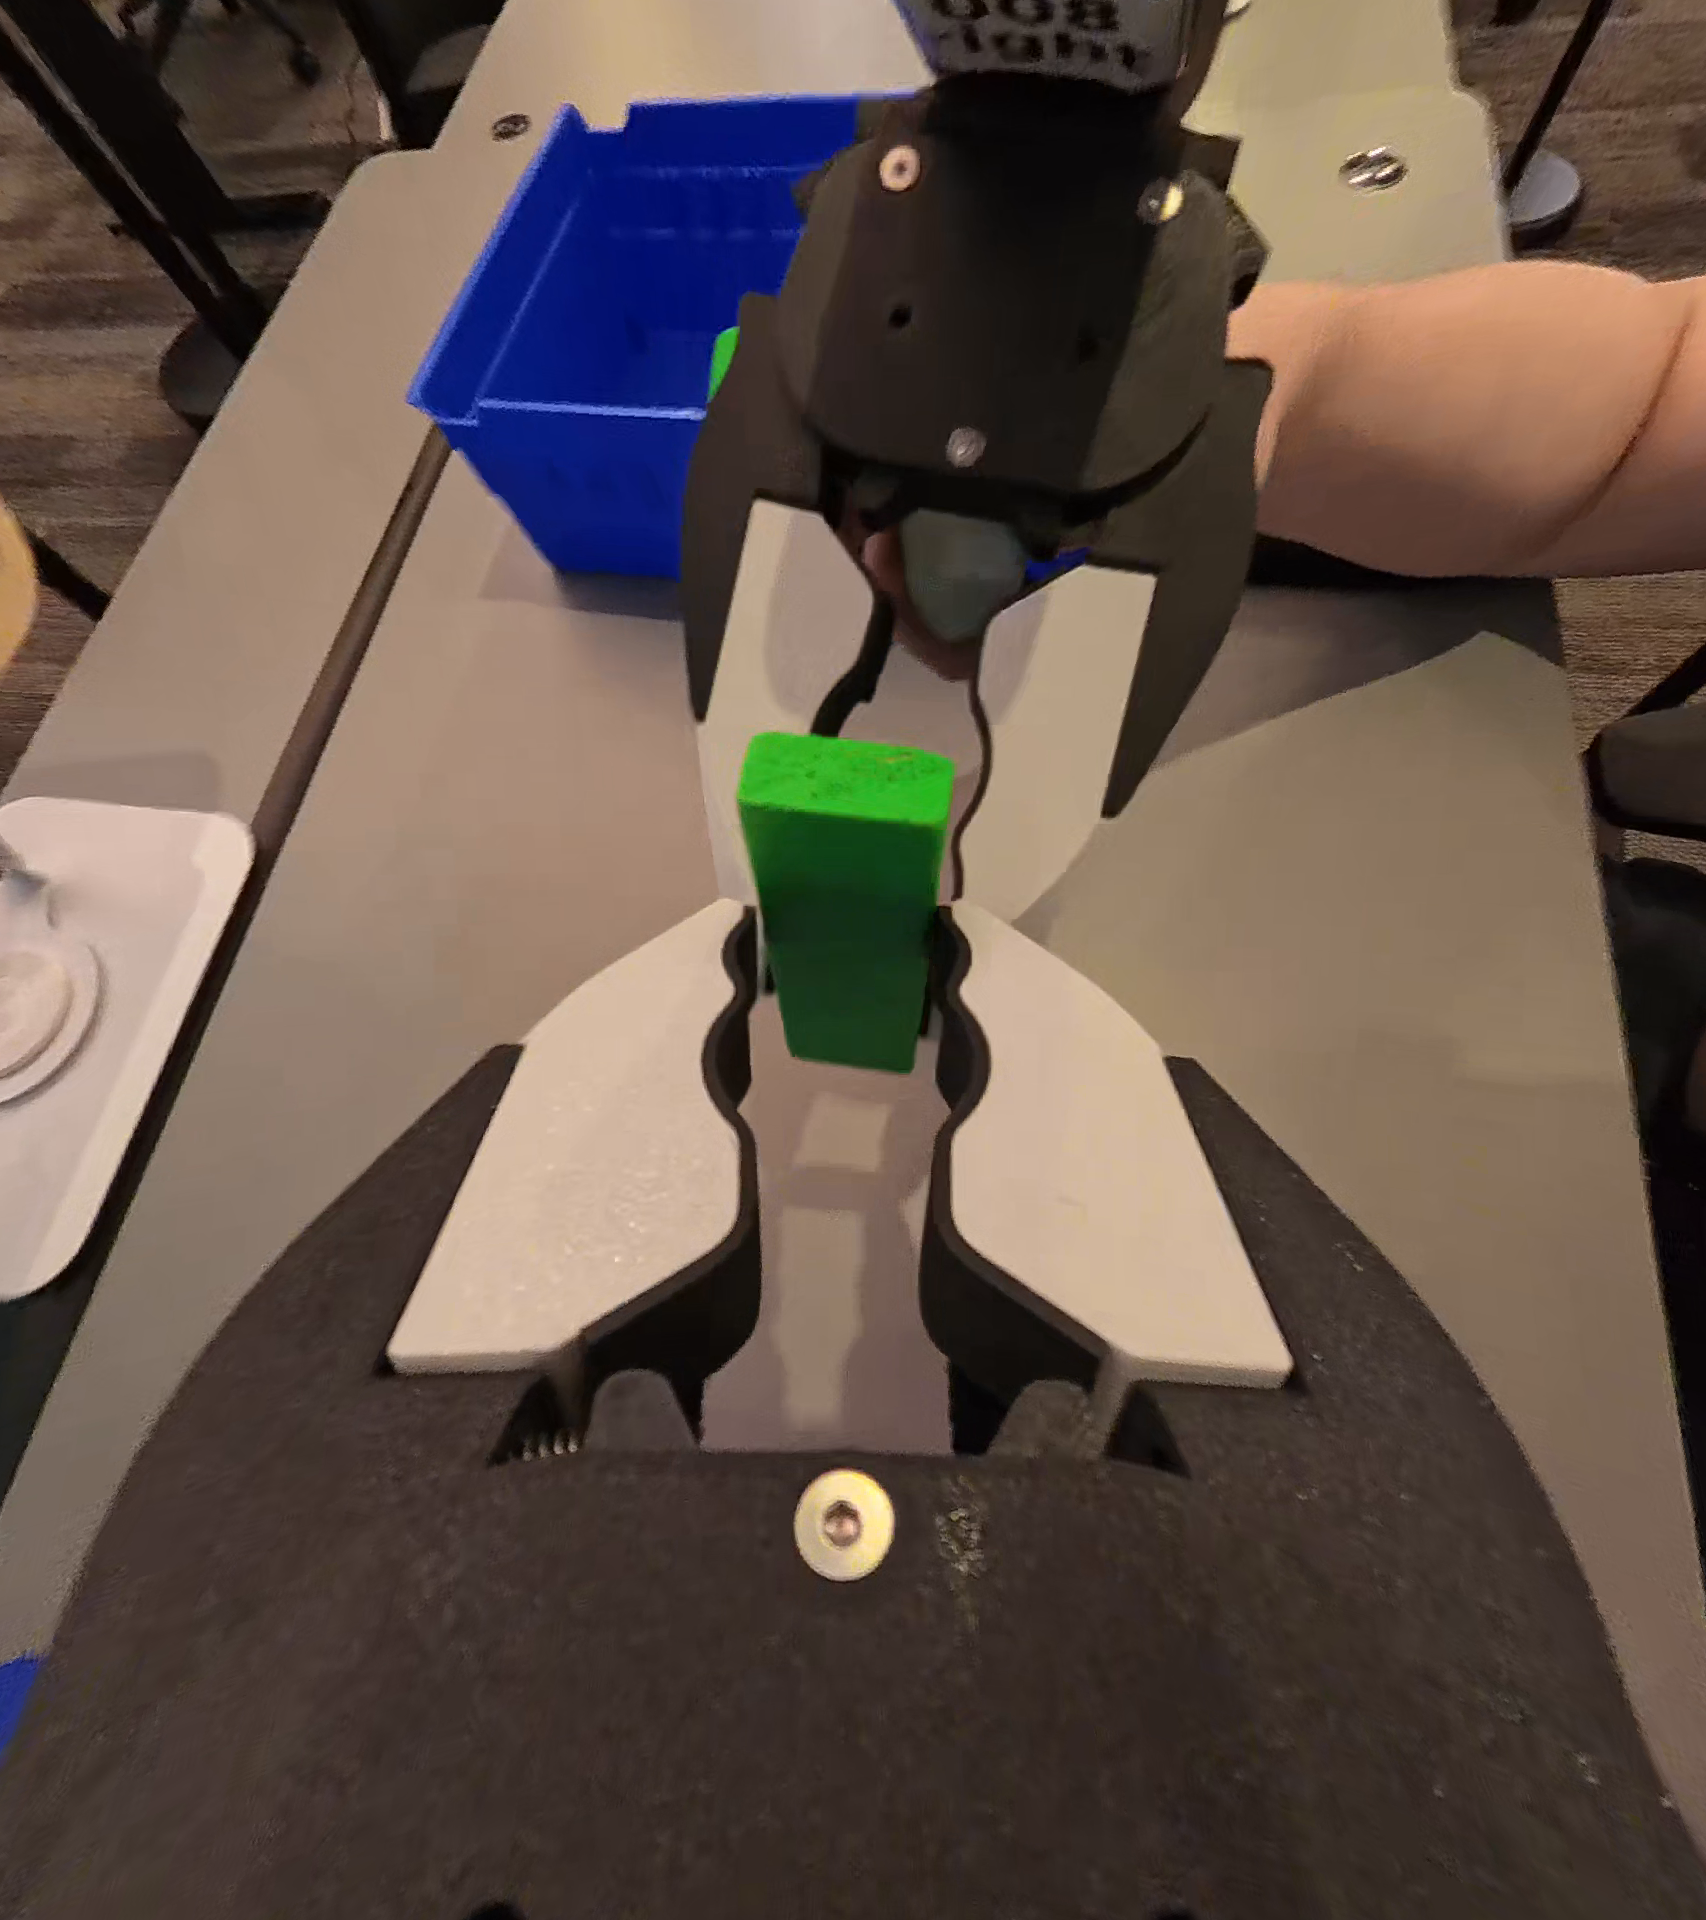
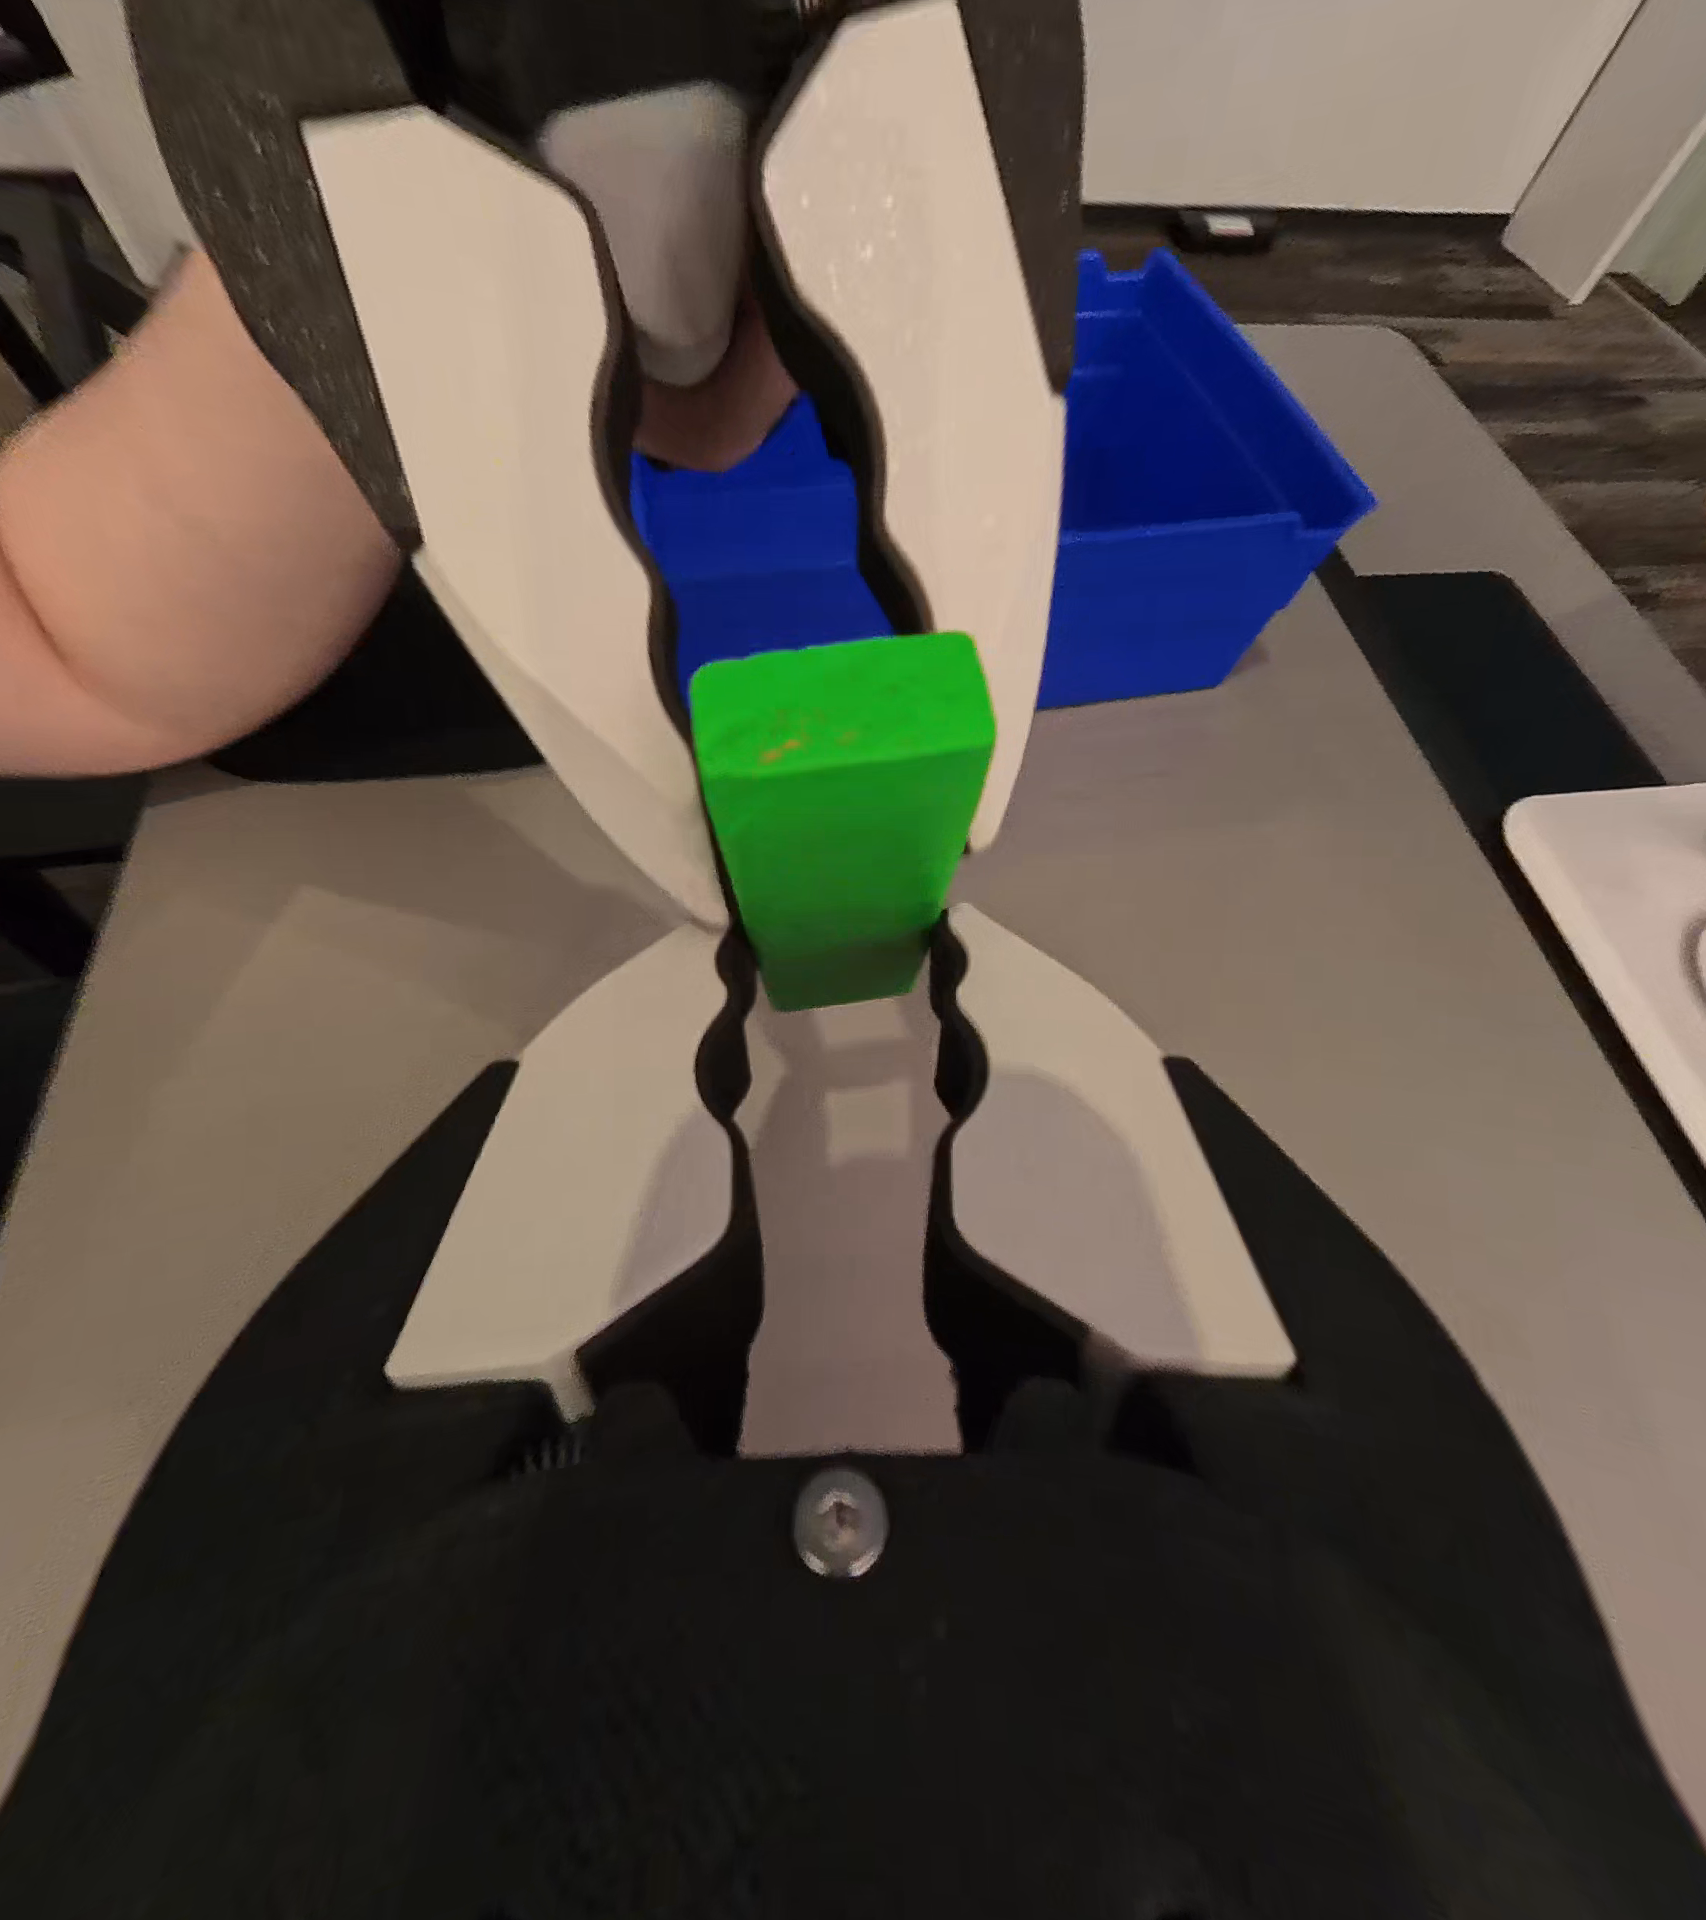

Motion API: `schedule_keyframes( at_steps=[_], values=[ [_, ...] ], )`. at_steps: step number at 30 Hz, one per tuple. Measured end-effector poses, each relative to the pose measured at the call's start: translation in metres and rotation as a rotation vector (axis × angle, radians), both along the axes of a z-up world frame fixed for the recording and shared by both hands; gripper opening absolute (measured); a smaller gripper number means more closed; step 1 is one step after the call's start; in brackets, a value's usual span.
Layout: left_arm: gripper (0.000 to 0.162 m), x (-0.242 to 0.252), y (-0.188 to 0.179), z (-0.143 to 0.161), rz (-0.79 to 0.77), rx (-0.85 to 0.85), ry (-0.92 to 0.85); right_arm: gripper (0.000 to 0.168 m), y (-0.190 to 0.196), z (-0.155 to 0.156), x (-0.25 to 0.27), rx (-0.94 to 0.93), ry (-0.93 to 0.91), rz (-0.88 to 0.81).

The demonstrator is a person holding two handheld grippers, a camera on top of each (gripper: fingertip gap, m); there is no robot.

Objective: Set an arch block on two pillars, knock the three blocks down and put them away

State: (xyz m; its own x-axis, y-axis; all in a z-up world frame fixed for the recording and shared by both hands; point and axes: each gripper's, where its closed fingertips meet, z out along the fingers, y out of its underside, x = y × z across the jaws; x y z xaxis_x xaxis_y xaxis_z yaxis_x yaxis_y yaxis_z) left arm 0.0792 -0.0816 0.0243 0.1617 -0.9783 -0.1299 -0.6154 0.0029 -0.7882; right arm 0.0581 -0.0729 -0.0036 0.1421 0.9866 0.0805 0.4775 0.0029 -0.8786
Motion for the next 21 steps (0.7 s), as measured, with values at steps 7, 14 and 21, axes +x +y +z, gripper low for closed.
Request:
schedule_keyframes(
  at_steps=[7, 14, 21],
  values=[
    [0.058, -0.118, 0.036, -0.02, 0.343, 0.021, 0.294, 0.033, 0.077, -0.062, 0.033, -0.089, -0.079, -0.342],
    [0.049, -0.243, 0.035, -0.095, 0.679, -0.368, 0.566, 0.033, 0.112, -0.118, 0.062, -0.127, -0.193, -0.474],
    [0.05, -0.236, 0.053, -0.138, 0.787, -0.654, 0.539, 0.034, 0.114, -0.138, 0.064, -0.145, -0.21, -0.46]
  ],
)
